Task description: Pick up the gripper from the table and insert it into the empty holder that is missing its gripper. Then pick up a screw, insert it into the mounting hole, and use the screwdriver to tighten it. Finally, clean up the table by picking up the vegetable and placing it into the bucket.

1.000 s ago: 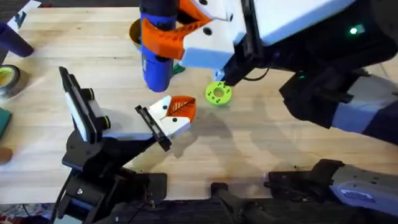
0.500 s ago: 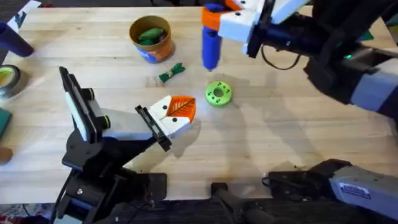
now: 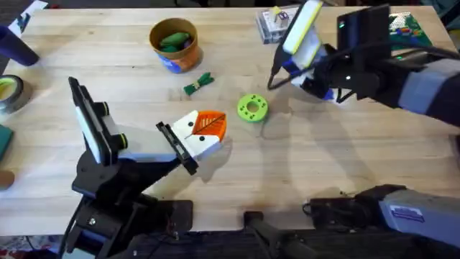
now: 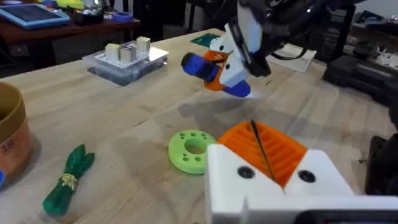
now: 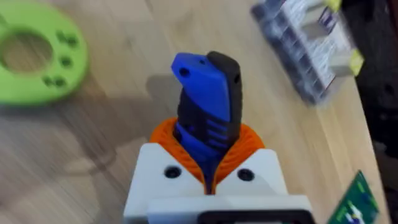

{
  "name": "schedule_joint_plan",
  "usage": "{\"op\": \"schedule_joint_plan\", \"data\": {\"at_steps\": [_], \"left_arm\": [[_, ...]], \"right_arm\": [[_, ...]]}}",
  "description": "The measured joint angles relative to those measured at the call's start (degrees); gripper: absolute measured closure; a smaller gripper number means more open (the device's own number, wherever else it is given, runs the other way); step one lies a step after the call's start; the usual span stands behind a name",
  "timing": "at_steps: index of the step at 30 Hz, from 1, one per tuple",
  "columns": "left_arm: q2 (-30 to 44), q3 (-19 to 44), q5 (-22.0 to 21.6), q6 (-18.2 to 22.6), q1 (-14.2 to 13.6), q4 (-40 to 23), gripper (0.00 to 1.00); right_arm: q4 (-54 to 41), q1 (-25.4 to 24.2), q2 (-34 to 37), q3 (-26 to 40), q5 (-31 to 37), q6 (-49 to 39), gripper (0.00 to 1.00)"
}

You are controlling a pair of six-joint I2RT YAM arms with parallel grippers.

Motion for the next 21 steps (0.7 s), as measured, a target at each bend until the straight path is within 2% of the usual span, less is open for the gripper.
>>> {"op": "schedule_joint_plan", "data": {"at_steps": [4,7,10,12,13,14,17,21], "left_arm": [[0.00,0.00,0.00,0.00,0.00,0.00,0.986],[0.00,0.00,0.00,0.00,0.00,0.00,0.986],[0.00,0.00,0.00,0.00,0.00,0.00,0.986],[0.00,0.00,0.00,0.00,0.00,0.00,0.986],[0.00,0.00,0.00,0.00,0.00,0.00,0.986],[0.00,0.00,0.00,0.00,0.00,0.00,0.986],[0.00,0.00,0.00,0.00,0.00,0.00,0.986],[0.00,0.00,0.00,0.00,0.00,0.00,0.986]], "right_arm": [[-1.01,-0.07,5.38,0.00,6.44,-7.07,0.969],[-0.93,-0.02,8.74,0.00,8.72,-9.30,0.843],[-0.48,0.28,9.90,0.01,9.99,-8.21,0.454],[0.02,0.52,9.62,0.51,10.91,-5.87,0.154],[-0.04,0.62,9.37,0.75,11.24,-4.58,0.057],[-0.27,0.75,9.15,0.86,11.35,-2.99,0.020],[-3.31,1.41,8.31,0.98,11.32,2.76,0.007],[-13.48,2.19,4.93,2.82,10.24,9.71,0.007]]}}
